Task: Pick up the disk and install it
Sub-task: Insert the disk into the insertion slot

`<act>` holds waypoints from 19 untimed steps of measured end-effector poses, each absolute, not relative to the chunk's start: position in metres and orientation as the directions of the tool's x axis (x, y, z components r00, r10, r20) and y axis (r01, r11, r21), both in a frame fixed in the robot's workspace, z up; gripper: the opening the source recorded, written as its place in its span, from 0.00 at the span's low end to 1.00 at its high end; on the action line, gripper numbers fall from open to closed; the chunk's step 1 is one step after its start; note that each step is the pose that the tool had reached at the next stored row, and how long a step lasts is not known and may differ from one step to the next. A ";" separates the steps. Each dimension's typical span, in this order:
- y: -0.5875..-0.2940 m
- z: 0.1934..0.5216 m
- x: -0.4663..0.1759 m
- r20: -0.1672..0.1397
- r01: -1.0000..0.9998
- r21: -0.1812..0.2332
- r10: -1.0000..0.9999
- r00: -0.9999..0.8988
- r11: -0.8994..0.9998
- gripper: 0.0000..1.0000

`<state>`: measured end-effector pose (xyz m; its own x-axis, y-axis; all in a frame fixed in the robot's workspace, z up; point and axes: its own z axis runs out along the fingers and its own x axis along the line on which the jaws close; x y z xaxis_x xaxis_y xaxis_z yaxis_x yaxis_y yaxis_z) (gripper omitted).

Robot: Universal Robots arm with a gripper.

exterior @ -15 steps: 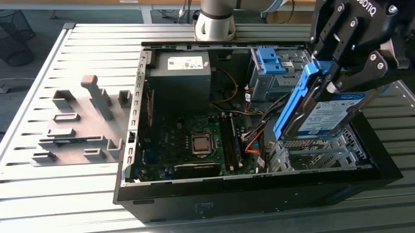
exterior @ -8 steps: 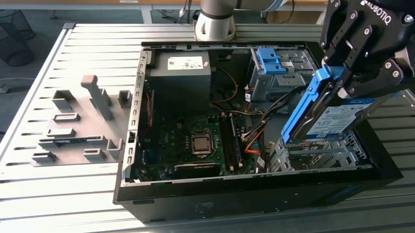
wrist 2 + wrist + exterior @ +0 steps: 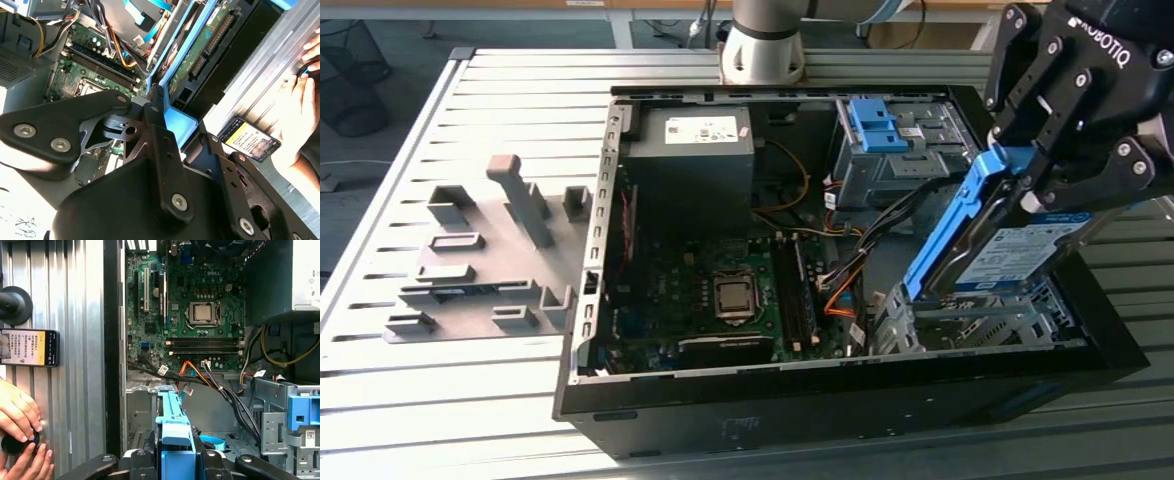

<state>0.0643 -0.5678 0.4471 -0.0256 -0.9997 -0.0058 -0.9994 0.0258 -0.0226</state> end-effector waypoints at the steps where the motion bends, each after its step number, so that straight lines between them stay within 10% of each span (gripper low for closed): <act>1: -0.568 0.446 0.065 -0.006 -0.999 -0.023 -1.000 -0.026 0.026 0.36; 19: -0.569 0.436 0.066 -0.006 -0.999 -0.023 -1.000 -0.028 0.029 0.36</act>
